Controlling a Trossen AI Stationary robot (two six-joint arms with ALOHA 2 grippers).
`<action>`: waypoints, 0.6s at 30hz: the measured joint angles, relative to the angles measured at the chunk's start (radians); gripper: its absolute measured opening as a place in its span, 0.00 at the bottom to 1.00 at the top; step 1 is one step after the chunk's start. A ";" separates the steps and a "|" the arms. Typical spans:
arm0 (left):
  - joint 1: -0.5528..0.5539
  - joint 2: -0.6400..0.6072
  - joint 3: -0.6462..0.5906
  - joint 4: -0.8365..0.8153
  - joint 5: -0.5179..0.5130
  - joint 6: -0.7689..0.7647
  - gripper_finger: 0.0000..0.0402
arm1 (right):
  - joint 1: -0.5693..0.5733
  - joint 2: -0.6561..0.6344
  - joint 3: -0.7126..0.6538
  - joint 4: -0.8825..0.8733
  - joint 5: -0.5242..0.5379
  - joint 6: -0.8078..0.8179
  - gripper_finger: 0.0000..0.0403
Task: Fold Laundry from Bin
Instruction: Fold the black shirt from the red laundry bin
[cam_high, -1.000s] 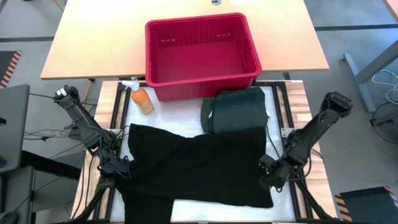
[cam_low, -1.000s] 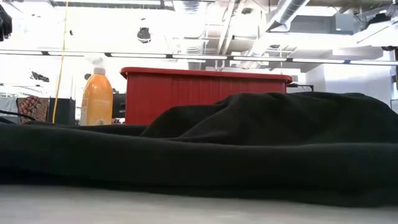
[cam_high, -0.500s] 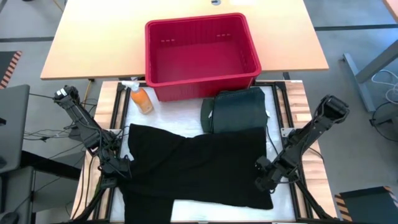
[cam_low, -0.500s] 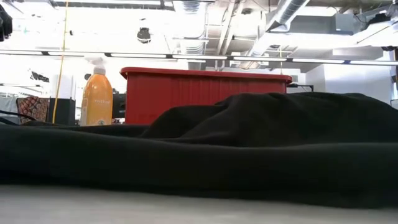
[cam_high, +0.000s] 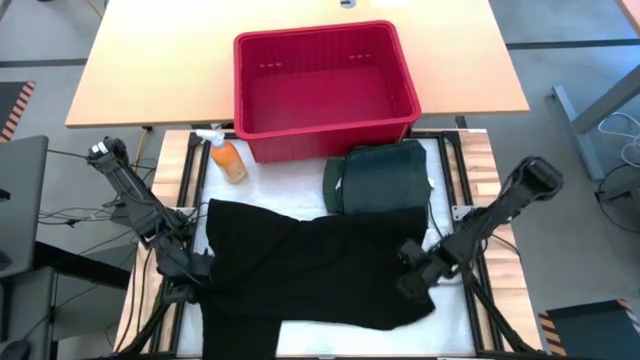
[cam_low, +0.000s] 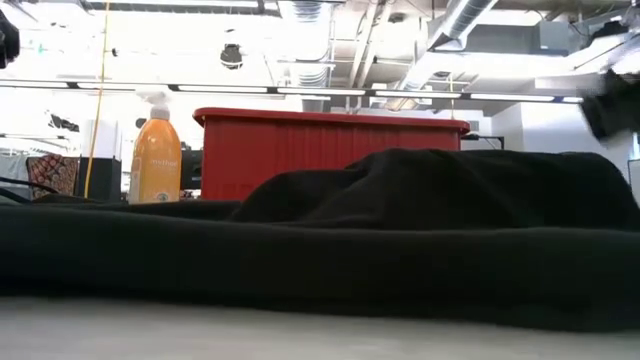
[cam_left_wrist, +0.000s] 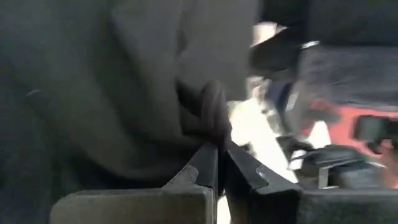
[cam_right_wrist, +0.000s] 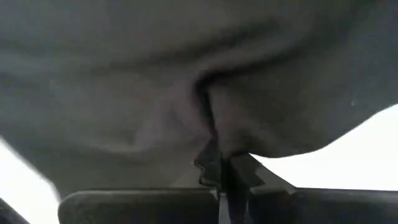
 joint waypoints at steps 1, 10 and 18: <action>0.002 -0.012 0.000 0.027 -0.015 0.002 0.00 | -0.016 -0.039 0.024 -0.034 0.015 -0.028 0.06; 0.003 -0.181 0.202 -0.146 -0.320 0.094 0.00 | -0.059 -0.374 0.263 -0.371 0.073 -0.251 0.04; 0.002 -0.254 0.517 -0.248 -0.697 0.454 0.00 | 0.008 -0.611 0.466 -0.515 0.326 -0.305 0.05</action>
